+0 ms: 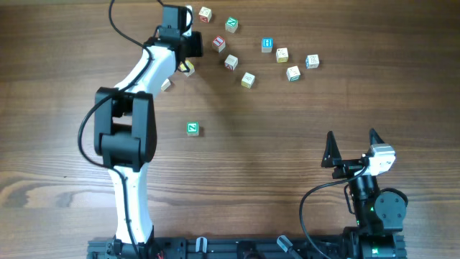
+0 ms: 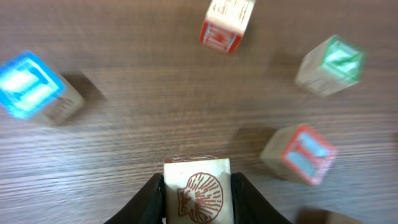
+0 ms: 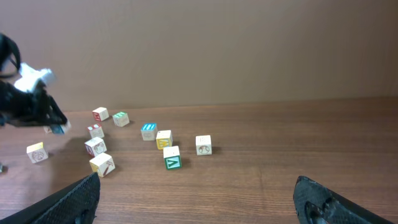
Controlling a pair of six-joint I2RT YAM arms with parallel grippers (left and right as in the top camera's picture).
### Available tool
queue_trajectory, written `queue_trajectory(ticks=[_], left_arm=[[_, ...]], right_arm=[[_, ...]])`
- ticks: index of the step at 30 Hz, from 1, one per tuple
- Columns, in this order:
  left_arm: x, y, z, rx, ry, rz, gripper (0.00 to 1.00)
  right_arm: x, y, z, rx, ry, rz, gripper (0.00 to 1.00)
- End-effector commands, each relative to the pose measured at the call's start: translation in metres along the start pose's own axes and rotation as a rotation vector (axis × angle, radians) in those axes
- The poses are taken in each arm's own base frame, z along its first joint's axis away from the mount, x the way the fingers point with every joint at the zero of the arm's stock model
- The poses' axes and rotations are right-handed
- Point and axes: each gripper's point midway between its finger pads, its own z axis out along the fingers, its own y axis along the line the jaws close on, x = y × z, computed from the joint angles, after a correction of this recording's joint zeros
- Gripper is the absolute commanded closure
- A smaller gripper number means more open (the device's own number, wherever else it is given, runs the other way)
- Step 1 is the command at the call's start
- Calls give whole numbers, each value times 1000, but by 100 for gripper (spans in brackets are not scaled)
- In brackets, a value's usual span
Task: Form a horizontal line
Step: 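Grasp the red-lettered block with the left gripper, then carry the red block beside the green block with the left gripper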
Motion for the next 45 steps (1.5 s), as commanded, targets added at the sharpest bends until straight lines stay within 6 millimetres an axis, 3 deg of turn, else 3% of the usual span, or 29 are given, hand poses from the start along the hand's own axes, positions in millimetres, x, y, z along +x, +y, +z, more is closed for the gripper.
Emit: queue_trajectory(ticks=[1, 4, 7, 10, 11, 14, 18, 20, 22, 25, 29, 32, 37, 45], left_arm=[[-54, -12, -68, 13, -135, 12, 70], [-72, -18, -124, 19, -164, 8, 70], [-56, -28, -173, 46, -88, -15, 70], [-21, -41, -205, 63, 45, -2, 70], [0, -44, -214, 57, 122, 7, 70], [51, -65, -224, 84, 316, 17, 70], [99, -87, -217, 79, 437, 49, 70], [133, -90, -209, 53, 517, 15, 70], [149, -92, -205, 43, 549, 8, 70], [190, -95, -192, 14, 611, -23, 69], [221, -98, -174, 3, 619, -67, 69], [229, -96, -164, 1, 595, -63, 69], [216, -66, -151, -168, 474, -61, 70], [220, -69, -129, -122, 391, -74, 70]], right_arm=[[-2, 4, 0, -18, -10, -11, 0], [-2, 4, 0, -18, -11, -11, 0], [-2, 4, 0, -18, -11, -11, 0], [-2, 4, 0, -18, -11, -11, 0], [-2, 4, 0, -18, -11, -11, 1], [-2, 4, 0, -18, -11, -11, 0], [-2, 4, 0, -18, -11, -11, 0], [-2, 4, 0, -18, -11, -11, 0], [-2, 4, 0, -18, -11, -11, 0], [-2, 4, 0, -18, -11, -11, 0], [-2, 4, 0, -18, -11, -11, 0], [-2, 4, 0, -18, -11, -11, 0], [-2, 4, 0, -18, -11, -11, 0], [-2, 4, 0, -18, -11, -11, 0]])
